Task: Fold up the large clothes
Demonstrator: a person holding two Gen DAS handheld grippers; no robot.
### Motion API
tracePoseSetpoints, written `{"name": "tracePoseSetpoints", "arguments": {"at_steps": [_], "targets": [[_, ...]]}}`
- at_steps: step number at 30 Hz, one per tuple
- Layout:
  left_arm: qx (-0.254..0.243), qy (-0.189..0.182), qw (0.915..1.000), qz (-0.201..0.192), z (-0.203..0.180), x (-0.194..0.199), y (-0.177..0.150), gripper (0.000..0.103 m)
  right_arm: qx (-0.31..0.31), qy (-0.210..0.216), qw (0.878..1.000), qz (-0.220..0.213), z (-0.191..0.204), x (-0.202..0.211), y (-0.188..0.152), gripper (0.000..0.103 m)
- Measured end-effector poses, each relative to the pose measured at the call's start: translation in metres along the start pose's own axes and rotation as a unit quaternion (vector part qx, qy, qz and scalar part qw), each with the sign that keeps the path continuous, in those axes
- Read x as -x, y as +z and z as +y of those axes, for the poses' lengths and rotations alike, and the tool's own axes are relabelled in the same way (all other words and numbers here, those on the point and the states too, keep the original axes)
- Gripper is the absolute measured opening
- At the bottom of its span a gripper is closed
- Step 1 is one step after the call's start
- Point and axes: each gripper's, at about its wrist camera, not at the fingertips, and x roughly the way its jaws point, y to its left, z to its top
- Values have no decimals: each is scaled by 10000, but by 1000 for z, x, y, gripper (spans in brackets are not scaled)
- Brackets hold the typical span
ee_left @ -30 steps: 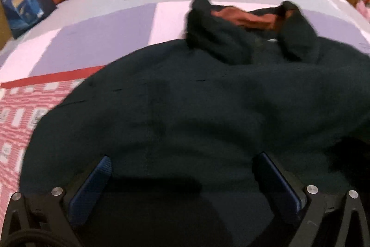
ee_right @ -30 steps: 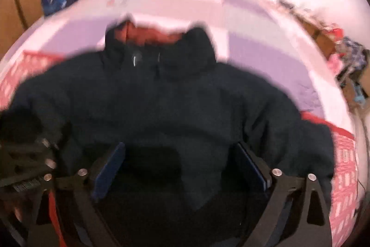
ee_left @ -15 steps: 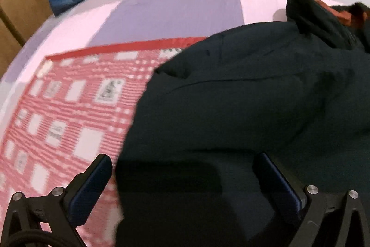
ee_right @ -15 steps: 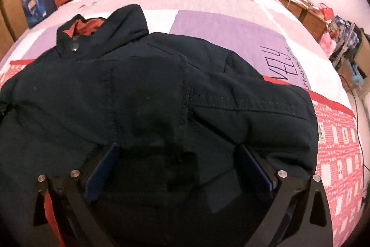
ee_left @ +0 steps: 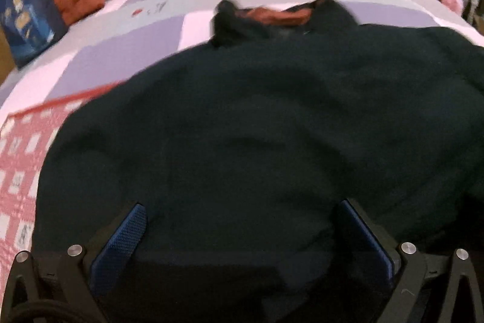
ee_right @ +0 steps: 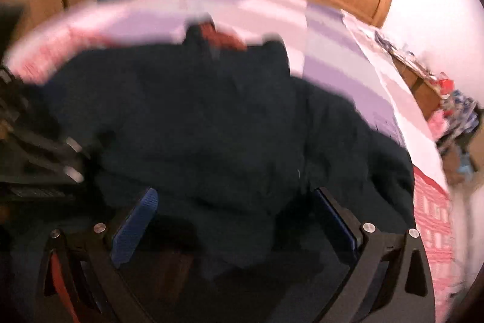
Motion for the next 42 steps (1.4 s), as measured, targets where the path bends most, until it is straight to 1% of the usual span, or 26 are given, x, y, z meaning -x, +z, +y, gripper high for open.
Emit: {"name": "tracePoseSetpoints", "arguments": {"at_steps": [1,2,3,4,5,6,7,8,9,11,14,16,18,22,25,27,29,30,31,32,33,36,38,40,41,42], "targets": [[63,-89,9999,34,11,-1,-2,103,-153,-145,9997,115,-10,-7,-6,102],[97,-183,9998,62,20,-1,-3,103,-900,-198,9951,359,-50,-19,-23,102],[31,-236,9997,87,28,-1,-5,103,-1536,-117,9874,359,-84,-21,-38,102],[-47,-247,9997,65,30,3,-7,103,-1781,-251,9830,363,-102,-21,-46,102],[-73,-262,9996,63,32,5,-7,103,-1928,-512,9792,383,-127,-18,-57,102],[-35,-298,9995,86,34,8,-8,103,-2012,-660,9764,429,-142,-15,-64,102],[2,-310,9995,97,34,9,-10,103,-2254,-619,9709,521,-166,-11,-76,102],[79,-314,9994,95,33,12,-11,103,-2411,-575,9672,555,-179,-7,-83,102],[120,-321,9994,77,32,15,-13,103,-2536,-656,9635,560,-190,0,-89,102],[49,-345,9994,84,26,20,-20,103,-2507,-845,9632,481,-192,12,-93,102],[-224,-323,9992,104,13,27,-30,103,-2202,-716,9725,251,-170,31,-94,102],[-305,-388,9987,111,8,31,-34,103,-1885,-535,9806,82,-146,42,-92,102],[-246,-420,9987,145,6,34,-37,103,-1672,-308,9854,-36,-136,45,-86,102],[-27,-444,9989,135,5,40,-39,103,-1010,246,9943,-244,-78,50,-61,102],[50,-379,9991,162,7,40,-40,103,-786,484,9955,-196,-51,44,-51,102],[32,-282,9992,291,10,35,-46,103,-701,528,9961,-16,-44,33,-50,102],[-9,-112,9986,514,19,27,-58,103,-598,499,9963,375,-45,15,-59,102],[78,-91,9982,593,28,26,-68,103,-584,420,9960,533,-49,9,-68,102],[219,-102,9978,613,37,28,-75,103,-818,446,9932,704,-65,2,-83,102],[331,-75,9976,610,45,31,-80,103,-1119,470,9902,694,-79,4,-93,102],[433,-9,9973,593,53,36,-86,103,-1375,292,9877,679,-95,8,-102,102],[442,14,9976,530,58,46,-93,103,-1828,-245,9799,758,-128,20,-122,102],[430,-6,9977,518,55,50,-93,103,-2066,-295,9761,608,-140,35,-127,102],[466,-64,9976,500,49,53,-92,103,-2180,-9,9757,229,-140,49,-116,102],[495,-100,9976,476,45,56,-92,103,-2158,249,9761,-63,-135,55,-100,102],[507,-140,9976,457,41,58,-93,103,-2121,413,9762,-195,-131,57,-90,102]]}}
